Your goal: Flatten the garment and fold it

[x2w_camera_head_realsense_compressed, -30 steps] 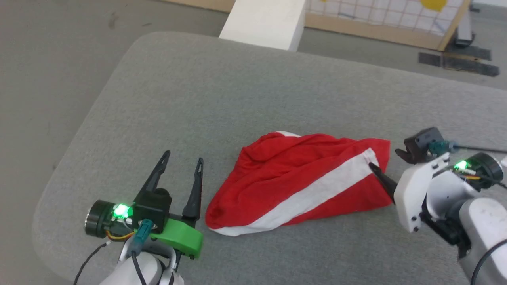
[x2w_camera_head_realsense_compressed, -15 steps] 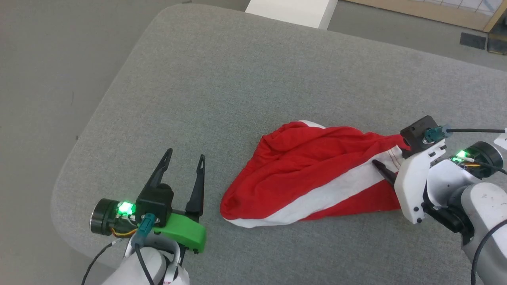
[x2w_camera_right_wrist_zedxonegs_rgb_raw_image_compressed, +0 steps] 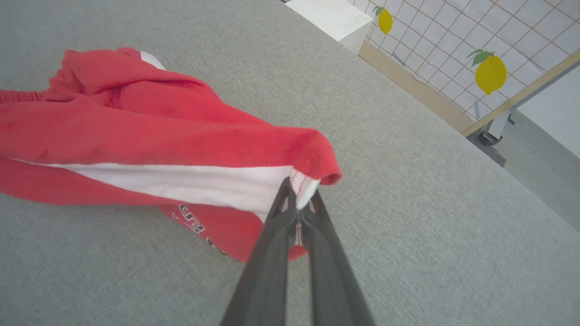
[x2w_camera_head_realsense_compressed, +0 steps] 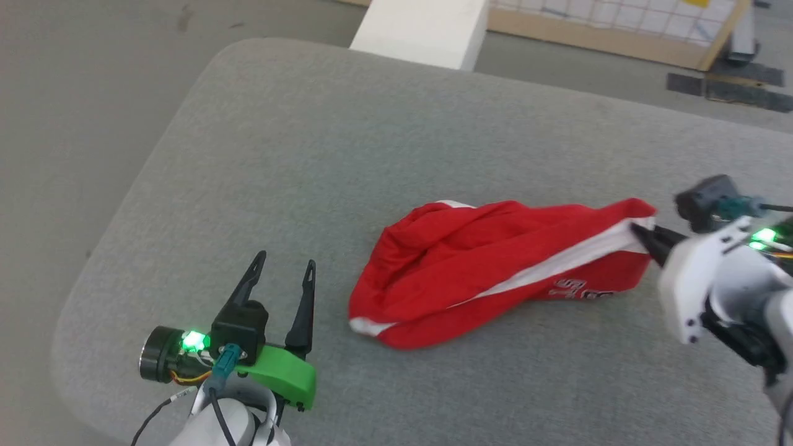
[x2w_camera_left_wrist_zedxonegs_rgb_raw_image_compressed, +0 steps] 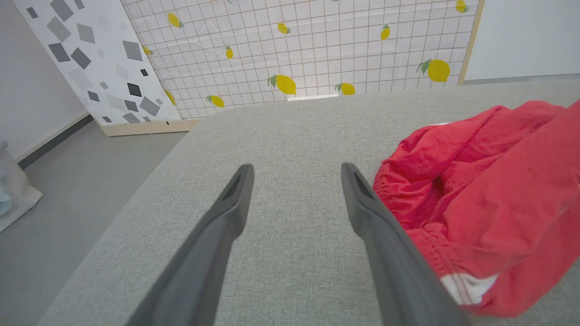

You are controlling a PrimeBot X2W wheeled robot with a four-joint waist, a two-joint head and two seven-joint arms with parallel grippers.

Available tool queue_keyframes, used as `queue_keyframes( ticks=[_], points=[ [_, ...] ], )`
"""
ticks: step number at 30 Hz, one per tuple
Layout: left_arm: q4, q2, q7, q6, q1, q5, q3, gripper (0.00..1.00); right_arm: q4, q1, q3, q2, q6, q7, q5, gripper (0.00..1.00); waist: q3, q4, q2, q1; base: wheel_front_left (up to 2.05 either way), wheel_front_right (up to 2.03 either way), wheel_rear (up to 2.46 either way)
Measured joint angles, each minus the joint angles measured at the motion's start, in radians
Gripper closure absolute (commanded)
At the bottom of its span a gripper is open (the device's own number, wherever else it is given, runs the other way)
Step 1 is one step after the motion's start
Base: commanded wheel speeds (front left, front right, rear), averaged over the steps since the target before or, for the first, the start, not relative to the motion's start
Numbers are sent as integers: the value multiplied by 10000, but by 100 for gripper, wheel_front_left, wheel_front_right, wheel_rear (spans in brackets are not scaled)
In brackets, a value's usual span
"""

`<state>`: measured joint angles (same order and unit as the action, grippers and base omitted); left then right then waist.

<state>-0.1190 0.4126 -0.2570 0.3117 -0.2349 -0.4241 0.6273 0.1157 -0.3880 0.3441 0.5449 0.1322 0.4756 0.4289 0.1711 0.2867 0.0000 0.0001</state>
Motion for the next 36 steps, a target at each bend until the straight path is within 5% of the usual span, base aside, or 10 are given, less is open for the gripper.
queue_keyframes(
  ticks=[10,19,20,21,27,36],
  points=[
    [25,73,2,-29,172,-157,-42,0,-917,2546,-1434,800,0,621,370,100,-395,-1009,0,0,0,0,0],
    [40,61,92,-31,285,-349,63,0,-1175,5164,-3524,-192,0,2569,-332,100,-563,-1553,0,0,0,0,0],
    [42,56,92,-31,284,-349,77,0,-1243,5276,-3618,-278,0,2650,-479,72,-575,-1567,0,-1,0,0,0],
    [44,52,96,-31,281,-349,92,0,-1377,5359,-3749,-399,2,2633,-616,0,-581,-1572,1,-1,0,0,0],
    [0,35,180,-59,274,-384,157,0,-2560,4990,-3841,-704,-2,2539,-537,0,-709,-1563,1,-1,0,0,0],
    [-50,-100,176,-127,230,-422,299,0,-4148,2930,-2592,368,-2,3415,339,0,-734,-1131,0,-1,0,0,0]
  ],
)
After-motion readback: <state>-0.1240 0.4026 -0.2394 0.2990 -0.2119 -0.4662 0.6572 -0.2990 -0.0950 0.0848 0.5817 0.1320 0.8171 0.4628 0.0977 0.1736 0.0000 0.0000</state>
